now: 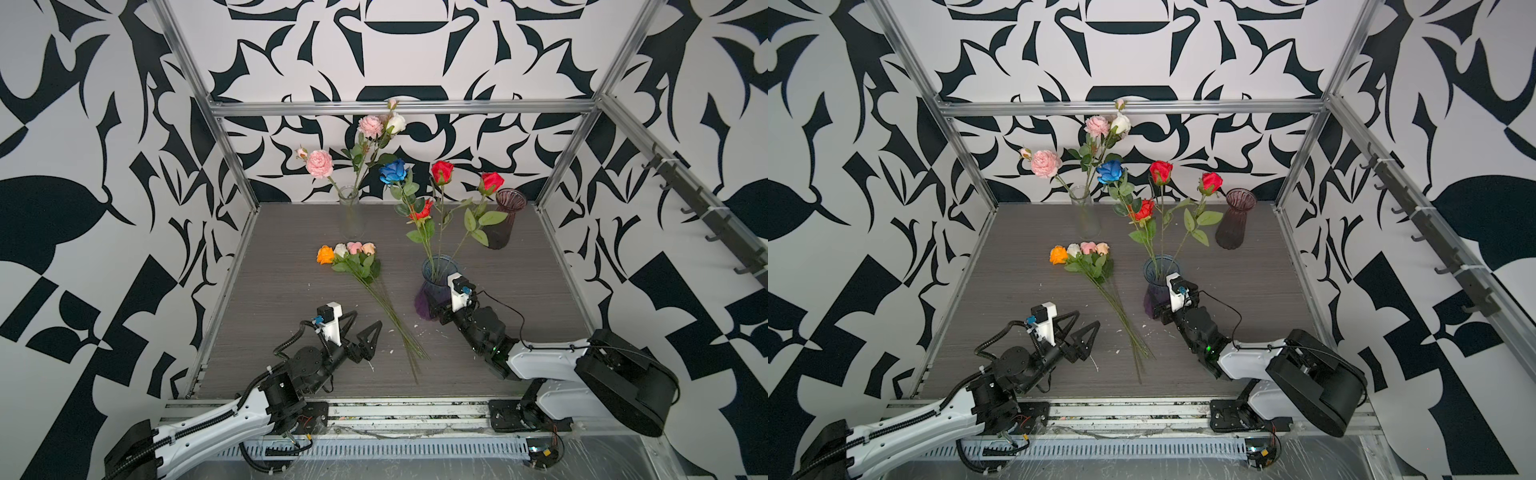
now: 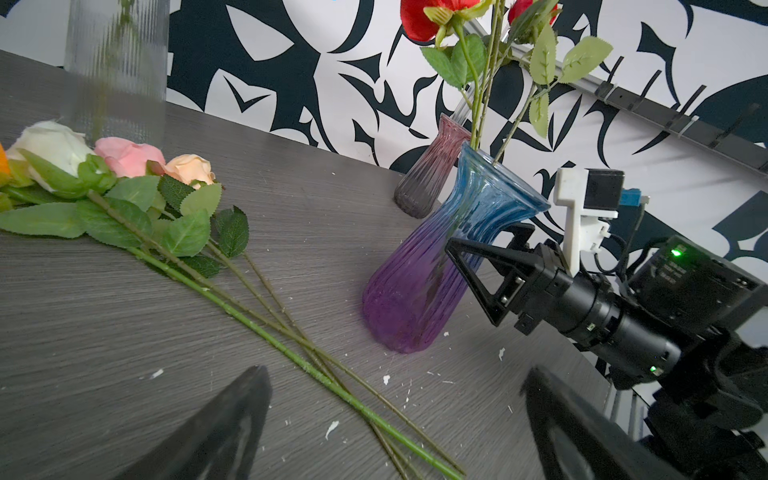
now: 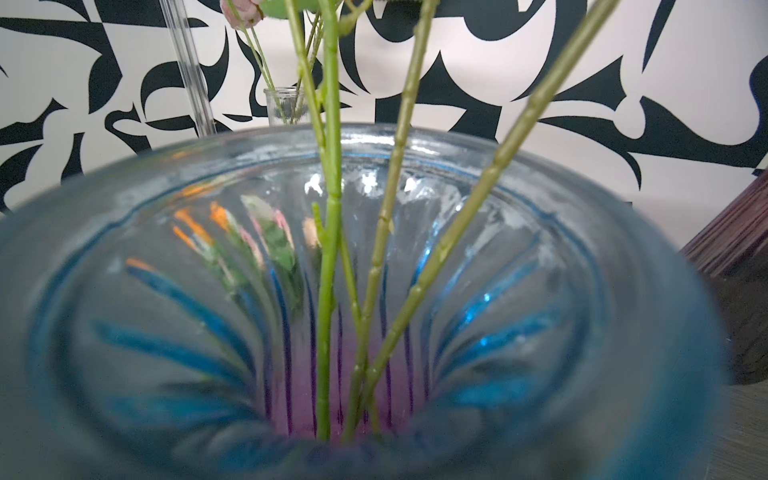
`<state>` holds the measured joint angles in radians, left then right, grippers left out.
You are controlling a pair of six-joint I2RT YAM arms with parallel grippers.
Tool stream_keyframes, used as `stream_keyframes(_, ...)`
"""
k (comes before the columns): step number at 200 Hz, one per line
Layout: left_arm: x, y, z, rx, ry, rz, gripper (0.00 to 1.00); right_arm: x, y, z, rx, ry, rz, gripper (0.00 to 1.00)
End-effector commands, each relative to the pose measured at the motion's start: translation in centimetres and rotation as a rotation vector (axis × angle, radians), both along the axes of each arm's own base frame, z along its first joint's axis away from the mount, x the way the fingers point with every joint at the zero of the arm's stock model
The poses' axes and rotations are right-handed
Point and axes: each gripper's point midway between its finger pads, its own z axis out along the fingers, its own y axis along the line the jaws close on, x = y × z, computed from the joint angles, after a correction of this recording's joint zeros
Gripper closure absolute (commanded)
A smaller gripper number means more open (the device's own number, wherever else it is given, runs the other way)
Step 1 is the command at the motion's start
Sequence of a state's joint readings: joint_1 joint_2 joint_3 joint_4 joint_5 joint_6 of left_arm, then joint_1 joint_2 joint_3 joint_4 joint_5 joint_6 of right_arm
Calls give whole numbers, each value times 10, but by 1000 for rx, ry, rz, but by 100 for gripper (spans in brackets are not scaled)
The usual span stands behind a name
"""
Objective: Arrange the flowers into the vase
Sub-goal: 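Grasp the blue-purple vase rim with the right gripper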
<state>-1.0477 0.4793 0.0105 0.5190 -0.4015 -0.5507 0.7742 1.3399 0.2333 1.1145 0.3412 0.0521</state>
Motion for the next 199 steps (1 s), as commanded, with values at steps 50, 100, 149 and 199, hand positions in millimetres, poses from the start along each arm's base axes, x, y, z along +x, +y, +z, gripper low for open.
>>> stream_keyframes(50,2,0,-1,-10,-2,14,1,23,-4,21,41,-81,-34,20)
stream_keyframes(100,3,-1,-1,-4,-7,13,1,48,-13,18,35,-78,-64,20)
stream_keyframes(149,5,-1,-3,1,-6,24,1,91,-19,8,34,-49,-51,21)
stream_keyframes(199,7,-1,-3,3,-16,32,1,148,-27,-5,95,-13,-33,23)
